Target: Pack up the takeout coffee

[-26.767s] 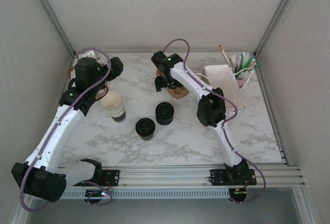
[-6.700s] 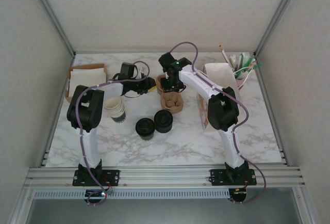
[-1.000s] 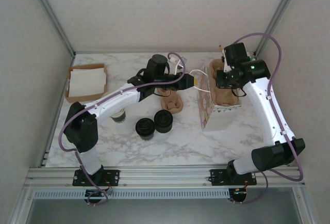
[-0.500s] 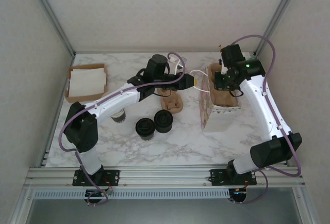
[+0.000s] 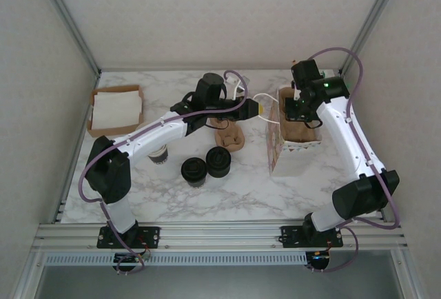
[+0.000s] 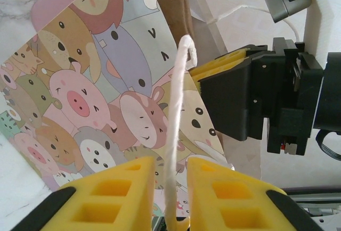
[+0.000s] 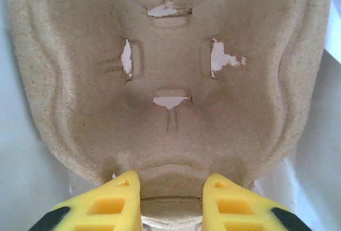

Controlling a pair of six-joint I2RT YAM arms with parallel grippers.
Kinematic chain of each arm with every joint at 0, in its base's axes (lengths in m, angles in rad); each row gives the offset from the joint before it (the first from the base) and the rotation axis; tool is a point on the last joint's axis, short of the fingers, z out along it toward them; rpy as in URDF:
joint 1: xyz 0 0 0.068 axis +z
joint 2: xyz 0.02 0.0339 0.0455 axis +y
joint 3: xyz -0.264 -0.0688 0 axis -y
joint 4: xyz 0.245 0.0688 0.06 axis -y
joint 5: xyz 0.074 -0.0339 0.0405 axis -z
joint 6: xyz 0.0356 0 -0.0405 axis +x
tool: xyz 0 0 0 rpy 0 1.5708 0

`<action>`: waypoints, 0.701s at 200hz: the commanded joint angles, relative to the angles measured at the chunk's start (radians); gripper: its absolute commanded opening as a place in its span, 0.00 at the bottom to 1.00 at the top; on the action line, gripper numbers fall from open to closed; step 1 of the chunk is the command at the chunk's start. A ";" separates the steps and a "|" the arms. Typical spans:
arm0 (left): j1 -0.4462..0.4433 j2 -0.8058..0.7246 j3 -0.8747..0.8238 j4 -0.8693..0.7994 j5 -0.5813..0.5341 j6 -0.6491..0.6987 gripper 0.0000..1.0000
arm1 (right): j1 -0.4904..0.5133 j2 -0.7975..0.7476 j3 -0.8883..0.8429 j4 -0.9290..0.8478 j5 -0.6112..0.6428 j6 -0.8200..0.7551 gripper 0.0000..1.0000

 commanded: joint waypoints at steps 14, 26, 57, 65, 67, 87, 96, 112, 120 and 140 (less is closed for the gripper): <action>-0.001 -0.037 -0.013 0.031 0.001 -0.010 0.23 | 0.007 -0.001 -0.009 -0.027 0.006 0.016 0.23; 0.000 -0.039 -0.015 0.032 -0.001 -0.010 0.23 | 0.007 0.008 -0.014 -0.026 -0.005 0.016 0.23; -0.001 -0.048 -0.023 0.034 -0.009 -0.008 0.23 | 0.018 0.017 -0.062 -0.005 -0.010 0.034 0.22; -0.001 -0.051 -0.027 0.035 -0.013 -0.010 0.23 | 0.020 0.017 -0.079 0.000 -0.007 0.038 0.22; -0.001 -0.051 -0.028 0.036 -0.013 -0.011 0.23 | 0.020 0.017 -0.082 0.001 -0.007 0.039 0.22; -0.001 -0.058 -0.034 0.042 -0.016 -0.015 0.23 | 0.024 0.017 -0.113 0.015 -0.008 0.047 0.22; -0.001 -0.059 -0.035 0.041 -0.016 -0.014 0.22 | 0.027 0.017 -0.123 0.021 -0.011 0.049 0.22; -0.001 -0.061 -0.036 0.040 -0.019 -0.014 0.20 | 0.028 0.022 -0.136 0.033 -0.015 0.052 0.22; -0.001 -0.062 -0.038 0.042 -0.020 -0.015 0.20 | 0.030 0.027 -0.141 0.033 -0.015 0.052 0.22; -0.001 -0.069 -0.041 0.043 -0.025 -0.015 0.20 | 0.032 0.039 -0.152 0.032 -0.011 0.060 0.22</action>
